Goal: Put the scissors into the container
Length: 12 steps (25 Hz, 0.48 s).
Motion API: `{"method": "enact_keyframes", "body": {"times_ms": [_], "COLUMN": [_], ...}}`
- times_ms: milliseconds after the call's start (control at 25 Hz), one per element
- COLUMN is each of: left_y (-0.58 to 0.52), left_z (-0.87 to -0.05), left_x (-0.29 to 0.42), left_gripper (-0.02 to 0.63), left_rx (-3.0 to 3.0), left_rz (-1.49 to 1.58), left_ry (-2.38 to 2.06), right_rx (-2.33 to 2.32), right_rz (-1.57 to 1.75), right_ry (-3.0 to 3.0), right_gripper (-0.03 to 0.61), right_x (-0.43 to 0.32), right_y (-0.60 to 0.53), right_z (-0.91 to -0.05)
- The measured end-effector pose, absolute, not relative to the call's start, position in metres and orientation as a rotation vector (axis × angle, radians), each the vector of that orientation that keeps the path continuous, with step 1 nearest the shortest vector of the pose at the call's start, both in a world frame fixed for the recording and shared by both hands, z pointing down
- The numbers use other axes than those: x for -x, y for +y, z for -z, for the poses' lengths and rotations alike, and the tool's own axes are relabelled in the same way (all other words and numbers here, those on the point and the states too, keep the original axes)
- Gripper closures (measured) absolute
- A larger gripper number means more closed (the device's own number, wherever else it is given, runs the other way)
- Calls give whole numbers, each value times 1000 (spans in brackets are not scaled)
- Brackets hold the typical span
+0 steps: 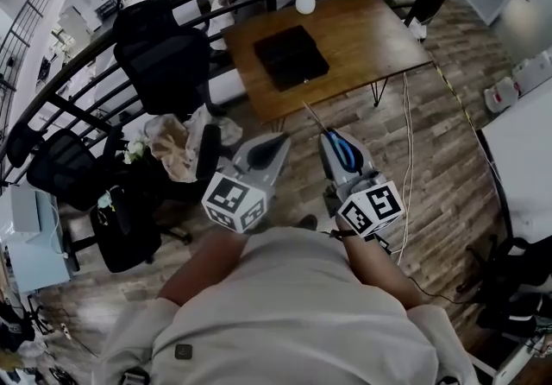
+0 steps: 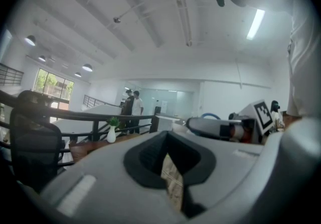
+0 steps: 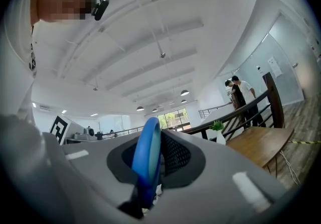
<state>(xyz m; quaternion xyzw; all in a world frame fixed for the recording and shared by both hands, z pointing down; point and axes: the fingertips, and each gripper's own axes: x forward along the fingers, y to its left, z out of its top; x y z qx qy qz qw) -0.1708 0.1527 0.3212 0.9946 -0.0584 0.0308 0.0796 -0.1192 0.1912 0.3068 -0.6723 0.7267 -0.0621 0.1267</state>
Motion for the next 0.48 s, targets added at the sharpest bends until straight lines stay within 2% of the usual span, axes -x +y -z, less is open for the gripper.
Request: {"method": "enact_keyframes", "body": {"times_ms": [480], "left_y": [175], "left_z": [-336], "left_x": [96], "left_gripper": [611], "left_rx": [-2957], "left_rz": [-121], "left_ry": [-158], "right_rx": [1961], "right_rz": [215], "right_ry": [2105], "right_gripper": [529], "right_x": [46], "right_y": [217], "right_z": [-321]}}
